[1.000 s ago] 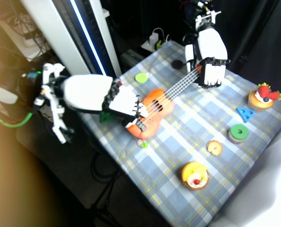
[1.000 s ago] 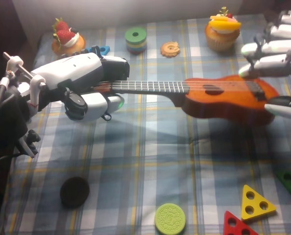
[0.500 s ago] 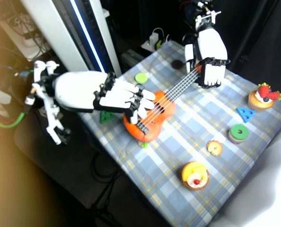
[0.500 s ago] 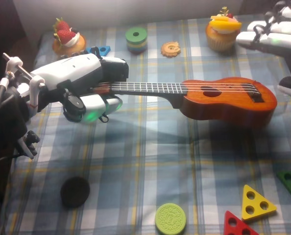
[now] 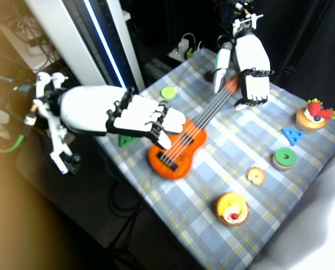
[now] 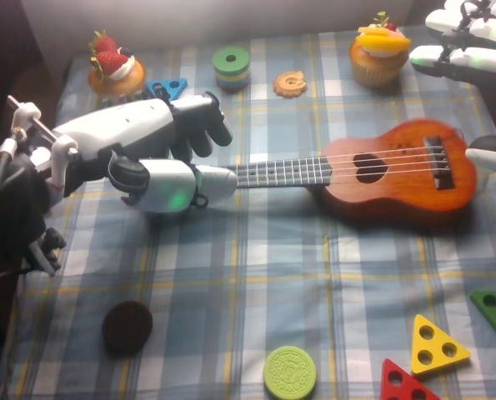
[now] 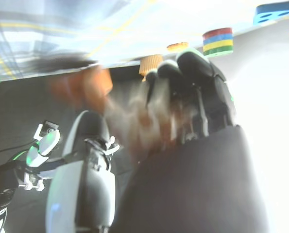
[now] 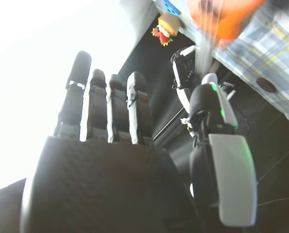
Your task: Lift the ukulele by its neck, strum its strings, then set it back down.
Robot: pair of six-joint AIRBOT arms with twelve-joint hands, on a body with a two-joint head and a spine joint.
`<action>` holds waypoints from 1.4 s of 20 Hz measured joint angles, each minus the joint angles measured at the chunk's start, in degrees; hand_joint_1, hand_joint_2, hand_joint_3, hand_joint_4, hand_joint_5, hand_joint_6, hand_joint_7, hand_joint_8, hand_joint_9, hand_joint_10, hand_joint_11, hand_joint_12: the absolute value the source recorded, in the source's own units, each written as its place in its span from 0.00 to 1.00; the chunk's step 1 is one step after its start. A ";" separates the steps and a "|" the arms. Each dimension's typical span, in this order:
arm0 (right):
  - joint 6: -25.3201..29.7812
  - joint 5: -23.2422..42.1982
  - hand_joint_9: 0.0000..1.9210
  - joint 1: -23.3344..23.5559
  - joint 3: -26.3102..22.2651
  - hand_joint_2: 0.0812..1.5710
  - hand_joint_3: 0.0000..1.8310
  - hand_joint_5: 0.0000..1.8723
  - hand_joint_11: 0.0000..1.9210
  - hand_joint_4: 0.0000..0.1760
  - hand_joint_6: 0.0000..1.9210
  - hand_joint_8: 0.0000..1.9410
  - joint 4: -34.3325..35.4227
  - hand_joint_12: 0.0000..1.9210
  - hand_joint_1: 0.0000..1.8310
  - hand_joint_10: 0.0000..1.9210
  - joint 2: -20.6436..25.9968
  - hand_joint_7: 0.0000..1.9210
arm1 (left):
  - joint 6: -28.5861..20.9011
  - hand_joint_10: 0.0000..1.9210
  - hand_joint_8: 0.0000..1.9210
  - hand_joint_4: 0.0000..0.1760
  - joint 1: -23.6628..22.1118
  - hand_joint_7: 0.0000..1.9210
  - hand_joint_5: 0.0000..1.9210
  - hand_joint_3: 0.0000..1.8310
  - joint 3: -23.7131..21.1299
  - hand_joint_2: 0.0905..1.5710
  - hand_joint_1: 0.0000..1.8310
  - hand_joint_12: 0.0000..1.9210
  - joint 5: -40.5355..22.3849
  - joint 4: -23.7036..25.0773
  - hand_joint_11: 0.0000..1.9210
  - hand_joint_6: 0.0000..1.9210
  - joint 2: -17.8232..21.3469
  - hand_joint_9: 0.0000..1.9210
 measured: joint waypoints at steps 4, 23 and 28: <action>0.00 0.48 0.09 0.00 -0.02 0.85 0.00 0.12 0.00 0.06 0.06 0.01 0.33 0.70 0.32 0.07 0.33 0.10 | -0.07 0.13 0.02 0.31 0.11 0.03 0.01 0.00 -0.87 0.74 0.17 0.36 0.24 0.09 0.00 0.05 0.98 0.02; -3.89 8.39 0.00 -4.63 -4.92 0.73 0.00 0.00 0.00 0.55 0.00 0.00 5.75 0.72 0.29 0.00 5.97 0.00 | -31.52 0.00 0.00 0.90 6.67 0.00 0.00 0.00 -5.44 0.67 0.25 0.00 -26.34 10.16 0.00 0.00 12.24 0.00; -5.01 12.09 0.00 -5.86 -5.33 0.77 0.00 0.00 0.00 0.41 0.00 0.00 8.44 0.00 0.31 0.00 6.56 0.00 | -37.83 0.00 0.00 0.99 8.46 0.00 0.00 0.00 -5.29 0.68 0.20 0.00 -32.76 11.34 0.00 0.00 13.53 0.00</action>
